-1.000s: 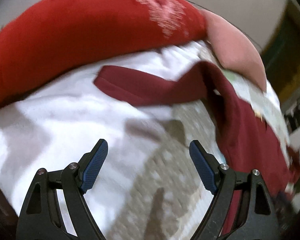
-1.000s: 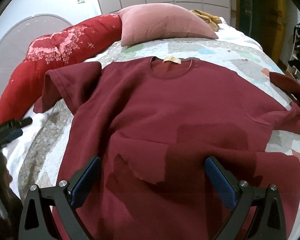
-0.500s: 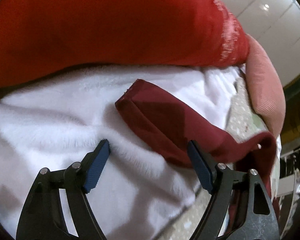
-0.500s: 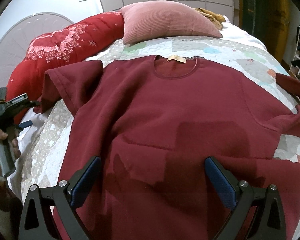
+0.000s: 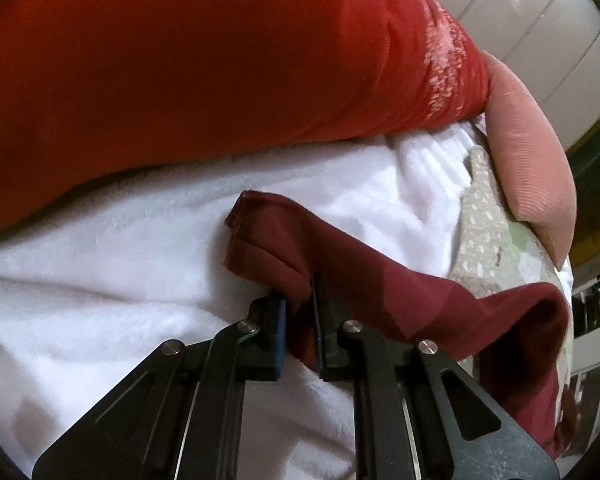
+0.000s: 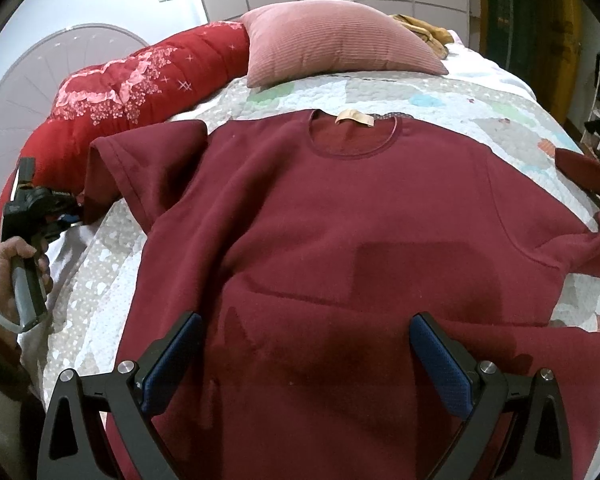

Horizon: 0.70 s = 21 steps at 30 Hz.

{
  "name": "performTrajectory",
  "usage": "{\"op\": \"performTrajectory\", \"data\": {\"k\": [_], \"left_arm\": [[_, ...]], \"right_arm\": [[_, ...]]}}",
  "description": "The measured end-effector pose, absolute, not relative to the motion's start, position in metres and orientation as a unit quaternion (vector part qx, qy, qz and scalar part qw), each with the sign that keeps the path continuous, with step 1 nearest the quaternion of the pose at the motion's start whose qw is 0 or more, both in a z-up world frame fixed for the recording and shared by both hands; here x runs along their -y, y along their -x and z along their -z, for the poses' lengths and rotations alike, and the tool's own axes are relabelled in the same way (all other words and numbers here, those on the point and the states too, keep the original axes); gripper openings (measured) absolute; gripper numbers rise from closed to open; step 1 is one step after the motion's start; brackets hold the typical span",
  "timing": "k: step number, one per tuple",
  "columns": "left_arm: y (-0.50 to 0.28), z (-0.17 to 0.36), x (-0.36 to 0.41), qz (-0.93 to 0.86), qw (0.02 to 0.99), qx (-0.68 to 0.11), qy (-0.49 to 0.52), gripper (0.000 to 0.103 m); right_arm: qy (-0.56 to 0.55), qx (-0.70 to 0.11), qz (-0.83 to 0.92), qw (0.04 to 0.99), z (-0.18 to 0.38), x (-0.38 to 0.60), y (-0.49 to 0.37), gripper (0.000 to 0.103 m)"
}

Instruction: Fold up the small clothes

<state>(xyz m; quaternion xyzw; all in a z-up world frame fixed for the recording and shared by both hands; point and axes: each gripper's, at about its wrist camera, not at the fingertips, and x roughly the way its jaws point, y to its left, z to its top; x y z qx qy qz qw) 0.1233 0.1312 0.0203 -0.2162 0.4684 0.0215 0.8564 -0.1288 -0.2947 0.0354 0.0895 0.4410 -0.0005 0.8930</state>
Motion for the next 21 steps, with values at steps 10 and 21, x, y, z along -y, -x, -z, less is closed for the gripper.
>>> {"op": "performTrajectory", "data": {"k": [10, 21], "left_arm": [[-0.107, -0.140, -0.134, 0.034, 0.906, -0.378, 0.189, 0.008], [-0.096, -0.261, -0.051, 0.125, 0.940, -0.293, 0.120, 0.008]], "right_arm": [[-0.113, -0.431, -0.009, 0.895, -0.040, 0.300, 0.135, 0.103], [-0.126, -0.408, 0.001, 0.904, -0.057, 0.320, 0.143, 0.103]]}}
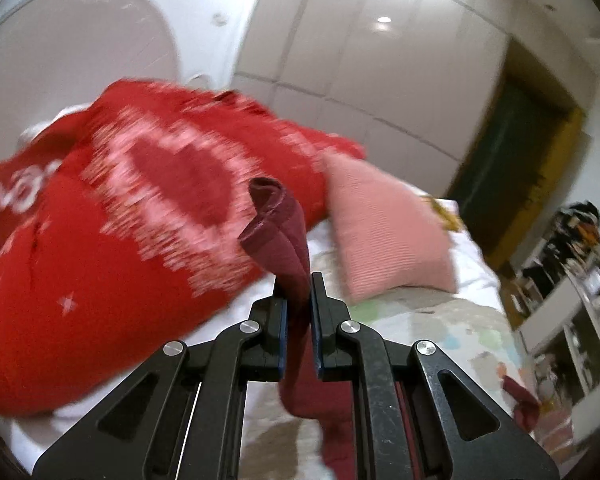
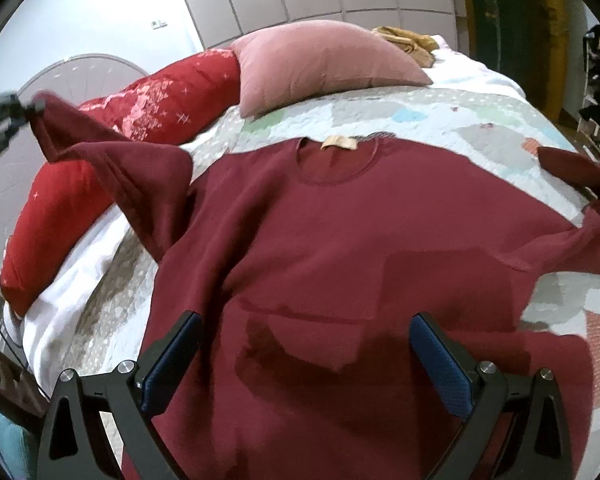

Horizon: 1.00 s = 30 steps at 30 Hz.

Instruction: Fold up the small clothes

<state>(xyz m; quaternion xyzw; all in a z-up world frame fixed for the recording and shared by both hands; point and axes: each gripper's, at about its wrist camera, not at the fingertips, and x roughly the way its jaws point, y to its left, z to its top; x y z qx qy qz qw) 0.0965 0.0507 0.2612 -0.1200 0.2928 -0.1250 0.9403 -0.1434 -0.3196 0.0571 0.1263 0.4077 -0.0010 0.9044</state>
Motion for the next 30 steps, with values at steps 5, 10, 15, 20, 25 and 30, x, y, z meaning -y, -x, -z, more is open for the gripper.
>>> {"op": "performTrajectory", "data": {"k": [5, 10, 15, 20, 25, 30], "left_arm": [[-0.072, -0.291, 0.034, 0.214, 0.935, -0.273, 0.079, 0.008], [-0.054, -0.255, 0.131, 0.292, 0.903, -0.312, 0.037, 0.008], [-0.054, -0.168, 0.214, 0.323, 0.866, -0.381, 0.022, 0.008], [-0.054, -0.094, 0.262, 0.366, 0.821, -0.437, 0.023, 0.039], [-0.044, -0.085, 0.251, 0.377, 0.805, -0.458, 0.017, 0.041], [-0.039, -0.110, 0.179, 0.320, 0.849, -0.420, 0.024, 0.052]], "right_arm": [[-0.131, -0.398, 0.025, 0.908, -0.062, 0.346, 0.147, 0.103], [-0.140, -0.392, 0.060, 0.907, -0.065, 0.381, 0.154, 0.103], [-0.160, -0.395, 0.086, 0.901, -0.060, 0.413, 0.164, 0.103], [-0.161, -0.404, 0.103, 0.895, -0.055, 0.430, 0.174, 0.103], [-0.158, -0.407, 0.115, 0.892, -0.054, 0.441, 0.175, 0.103], [-0.163, -0.395, 0.112, 0.897, -0.056, 0.448, 0.162, 0.103]]}}
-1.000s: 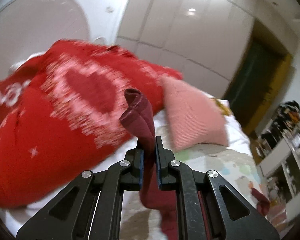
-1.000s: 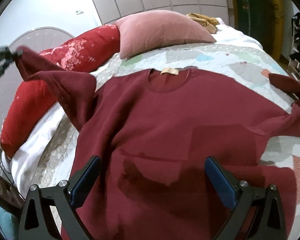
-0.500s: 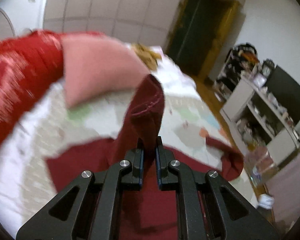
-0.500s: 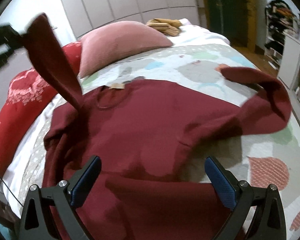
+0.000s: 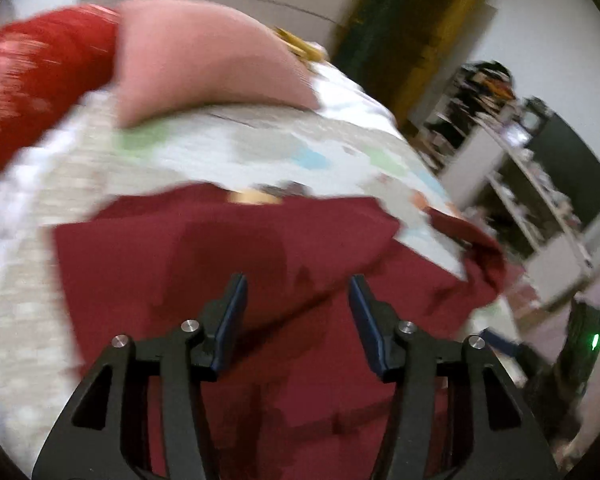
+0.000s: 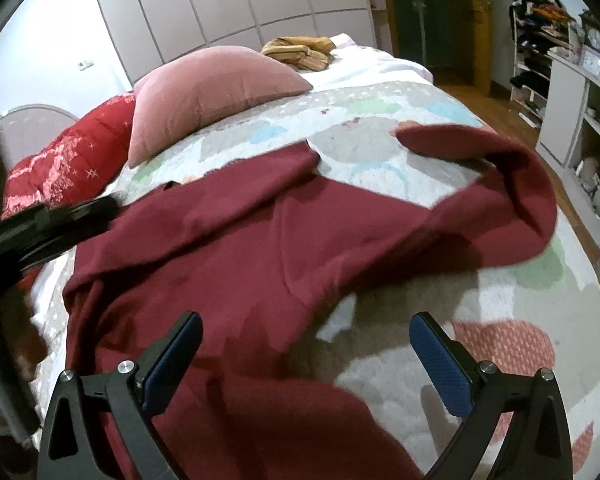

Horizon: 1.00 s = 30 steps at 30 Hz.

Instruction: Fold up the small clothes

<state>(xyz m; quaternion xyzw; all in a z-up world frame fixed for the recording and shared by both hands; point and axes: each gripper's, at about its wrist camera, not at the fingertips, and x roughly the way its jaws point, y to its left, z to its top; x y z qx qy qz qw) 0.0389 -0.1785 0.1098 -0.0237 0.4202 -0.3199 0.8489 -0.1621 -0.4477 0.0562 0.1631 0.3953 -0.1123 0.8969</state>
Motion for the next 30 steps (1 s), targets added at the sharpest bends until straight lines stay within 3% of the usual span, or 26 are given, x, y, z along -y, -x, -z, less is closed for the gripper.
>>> {"op": "performTrajectory", "data": {"k": [5, 12, 14, 16, 18, 19, 25, 30], "left_arm": [[-0.041, -0.093, 0.112, 0.230, 0.885, -0.405, 0.012, 0.052], [-0.054, -0.047, 0.095, 0.199, 0.868, -0.454, 0.005, 0.052], [-0.057, -0.036, 0.092, 0.186, 0.864, -0.468, 0.006, 0.052], [-0.059, -0.027, 0.085, 0.190, 0.858, -0.477, 0.016, 0.053], [-0.058, -0.025, 0.080, 0.193, 0.857, -0.477, 0.023, 0.054], [-0.056, -0.026, 0.077, 0.193, 0.858, -0.476, 0.023, 0.054], [-0.048, -0.030, 0.065, 0.193, 0.858, -0.476, 0.026, 0.054], [-0.035, -0.038, 0.055, 0.193, 0.855, -0.479, 0.038, 0.054]], "right_arm": [[-0.163, -0.377, 0.102, 0.906, -0.063, 0.454, 0.125, 0.103], [-0.246, -0.388, 0.093, 0.884, -0.040, 0.480, 0.037, 0.100], [-0.269, -0.405, 0.091, 0.869, -0.025, 0.486, 0.018, 0.080], [-0.277, -0.406, 0.102, 0.865, -0.019, 0.490, 0.009, 0.036], [-0.265, -0.396, 0.105, 0.873, -0.029, 0.490, 0.009, 0.011], [-0.267, -0.390, 0.093, 0.876, -0.034, 0.491, 0.012, 0.008], [-0.249, -0.339, 0.054, 0.906, -0.073, 0.474, 0.073, 0.007], [-0.240, -0.370, 0.100, 0.892, -0.047, 0.476, 0.075, 0.008]]}}
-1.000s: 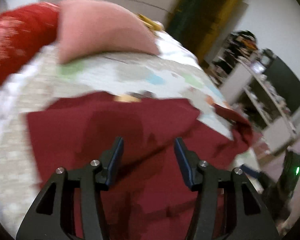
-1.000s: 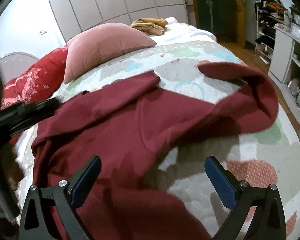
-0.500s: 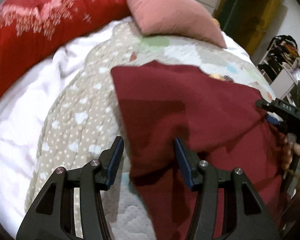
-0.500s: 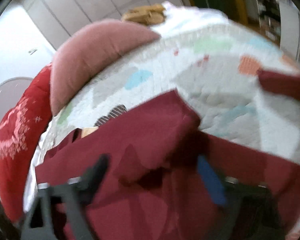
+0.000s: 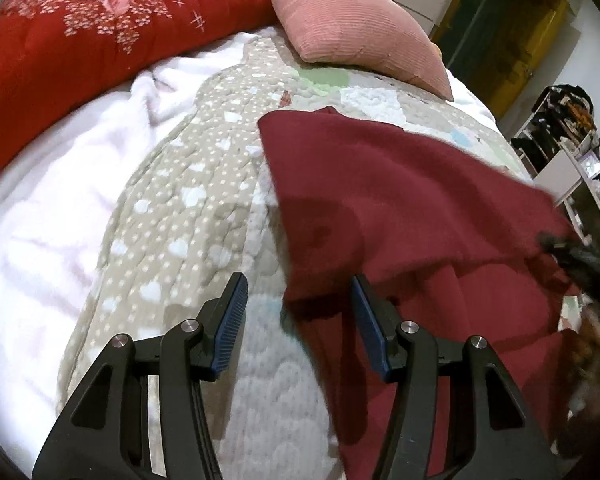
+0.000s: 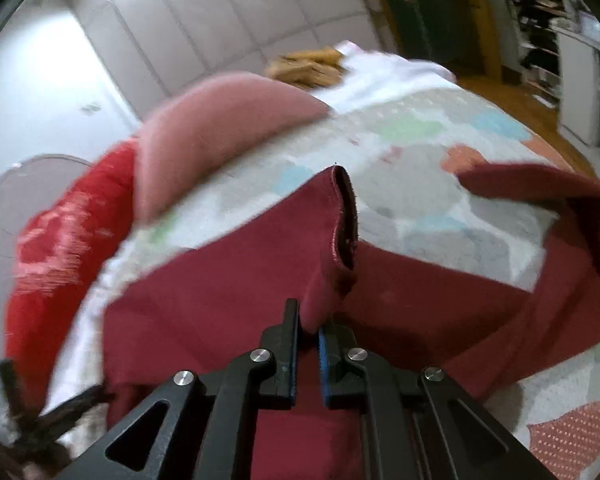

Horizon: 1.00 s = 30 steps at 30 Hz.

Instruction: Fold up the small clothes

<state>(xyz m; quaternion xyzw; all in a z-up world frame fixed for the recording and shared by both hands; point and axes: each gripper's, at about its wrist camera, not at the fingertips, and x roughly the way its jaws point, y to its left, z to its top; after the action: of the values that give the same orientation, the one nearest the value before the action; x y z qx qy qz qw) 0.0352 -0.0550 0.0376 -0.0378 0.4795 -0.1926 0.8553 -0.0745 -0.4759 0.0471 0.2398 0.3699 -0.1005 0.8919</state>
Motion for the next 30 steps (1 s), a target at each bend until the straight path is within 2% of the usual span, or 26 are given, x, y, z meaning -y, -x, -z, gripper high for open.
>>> {"op": "performTrajectory", "data": {"k": [3, 4, 6, 11, 16, 25, 30], "left_arm": [[-0.019, -0.044, 0.041, 0.198, 0.853, -0.480, 0.044, 0.054], [-0.011, -0.045, 0.034, 0.198, 0.854, -0.479, 0.043, 0.054], [-0.003, -0.045, 0.025, 0.193, 0.856, -0.479, 0.037, 0.054], [0.012, -0.035, 0.013, 0.181, 0.852, -0.490, 0.024, 0.054], [0.037, -0.034, 0.002, 0.184, 0.849, -0.492, 0.046, 0.054], [0.073, -0.030, -0.013, 0.210, 0.841, -0.496, 0.056, 0.054], [0.070, -0.031, -0.024, 0.219, 0.836, -0.496, 0.085, 0.054]], "right_arm": [[-0.253, -0.424, 0.114, 0.862, -0.021, 0.492, 0.059, 0.023], [-0.267, -0.416, 0.111, 0.862, -0.023, 0.495, 0.063, 0.030], [-0.270, -0.398, 0.122, 0.868, -0.039, 0.488, 0.081, 0.040], [-0.241, -0.393, -0.023, 0.887, -0.067, 0.406, 0.108, 0.040], [-0.180, -0.417, -0.149, 0.878, -0.075, 0.305, 0.088, 0.040], [-0.198, -0.469, -0.155, 0.847, -0.020, 0.237, 0.019, 0.040], [-0.177, -0.459, -0.141, 0.859, -0.016, 0.216, -0.009, 0.042]]}}
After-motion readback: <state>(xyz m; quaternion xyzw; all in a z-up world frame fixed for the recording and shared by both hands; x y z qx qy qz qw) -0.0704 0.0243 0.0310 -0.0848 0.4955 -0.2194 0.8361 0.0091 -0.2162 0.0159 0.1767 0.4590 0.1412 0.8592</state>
